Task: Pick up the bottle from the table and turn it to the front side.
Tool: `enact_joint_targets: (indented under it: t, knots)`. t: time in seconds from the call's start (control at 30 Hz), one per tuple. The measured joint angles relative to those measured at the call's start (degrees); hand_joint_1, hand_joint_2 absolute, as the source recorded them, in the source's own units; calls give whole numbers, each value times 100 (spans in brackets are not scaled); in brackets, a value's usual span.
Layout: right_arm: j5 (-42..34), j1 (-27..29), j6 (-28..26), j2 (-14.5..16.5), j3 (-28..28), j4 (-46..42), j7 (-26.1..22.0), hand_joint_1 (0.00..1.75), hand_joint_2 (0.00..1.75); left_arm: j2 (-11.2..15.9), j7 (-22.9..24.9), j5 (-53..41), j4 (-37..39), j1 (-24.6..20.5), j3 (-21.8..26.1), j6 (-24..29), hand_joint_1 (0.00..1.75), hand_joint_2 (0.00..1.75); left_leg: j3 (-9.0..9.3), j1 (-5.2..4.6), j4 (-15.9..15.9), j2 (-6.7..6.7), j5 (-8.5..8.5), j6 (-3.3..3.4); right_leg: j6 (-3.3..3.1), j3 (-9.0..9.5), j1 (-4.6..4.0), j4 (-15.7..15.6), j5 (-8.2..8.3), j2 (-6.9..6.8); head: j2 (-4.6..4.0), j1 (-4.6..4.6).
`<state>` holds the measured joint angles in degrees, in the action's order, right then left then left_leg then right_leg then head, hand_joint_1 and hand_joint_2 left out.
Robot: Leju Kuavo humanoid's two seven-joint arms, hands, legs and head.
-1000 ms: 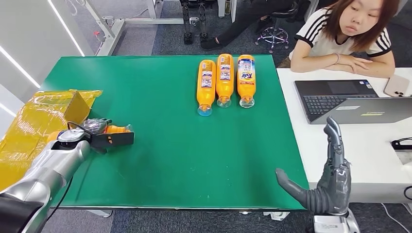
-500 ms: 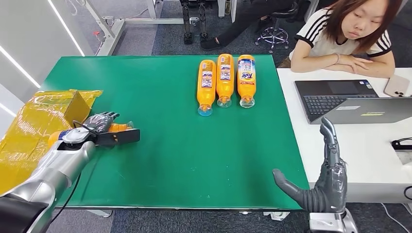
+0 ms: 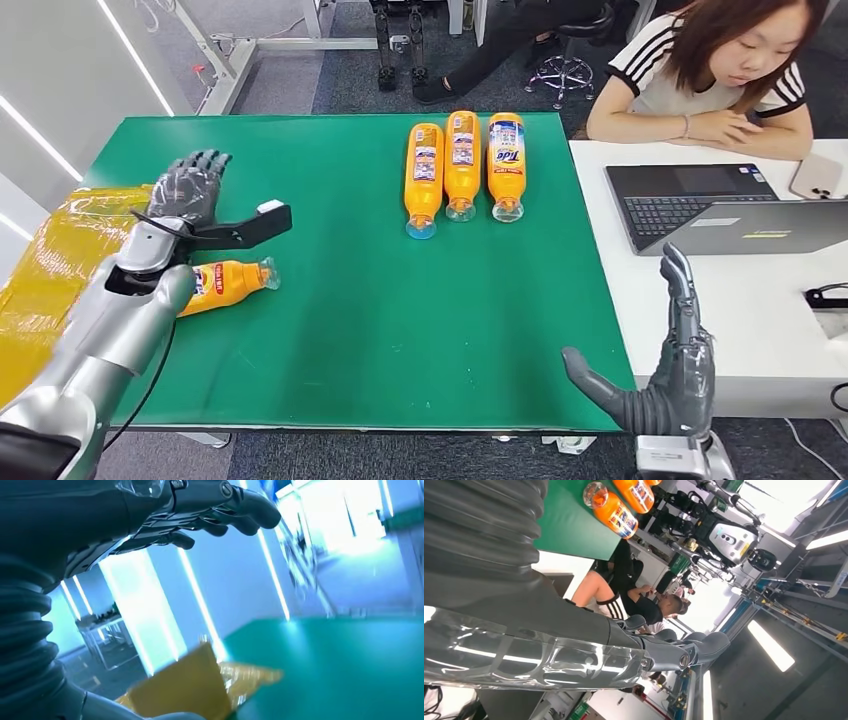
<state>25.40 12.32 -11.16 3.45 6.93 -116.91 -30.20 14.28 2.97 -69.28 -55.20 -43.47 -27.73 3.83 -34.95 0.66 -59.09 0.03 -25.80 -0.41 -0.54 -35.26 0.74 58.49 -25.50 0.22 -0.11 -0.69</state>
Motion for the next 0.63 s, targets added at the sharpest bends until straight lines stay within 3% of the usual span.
enact_joint_targets:
  t: [0.17,0.3,0.4,0.5,0.63]
  knots:
    - [-92,-165,34,2,2,135,-36,0,175,147,-293,208,-845,258,426,840,0,175,-1,-1,0,-3,0,0,0,0,-1,0,-1,-5,0,1]
    - [-172,-415,112,3,92,312,-42,0,175,142,-485,-260,-1030,244,499,1801,0,175,1,-3,-2,-3,1,1,1,1,0,-2,0,-4,0,1]
    - [-308,-686,163,4,257,526,-45,0,175,-76,-1195,425,-889,60,510,2307,0,175,0,-3,-5,-14,7,7,4,4,0,-4,3,-18,0,0]
    - [-471,-1014,159,3,479,767,-38,0,175,-492,-1992,1930,-574,-190,546,2137,0,175,-1,-4,-7,-26,10,10,7,11,1,-4,7,-30,0,1]
    - [-606,-1414,81,2,781,1037,48,0,175,-1125,-2617,4229,-275,-305,803,894,0,175,-1,-6,-10,-25,11,12,7,12,2,-5,13,-28,0,1]
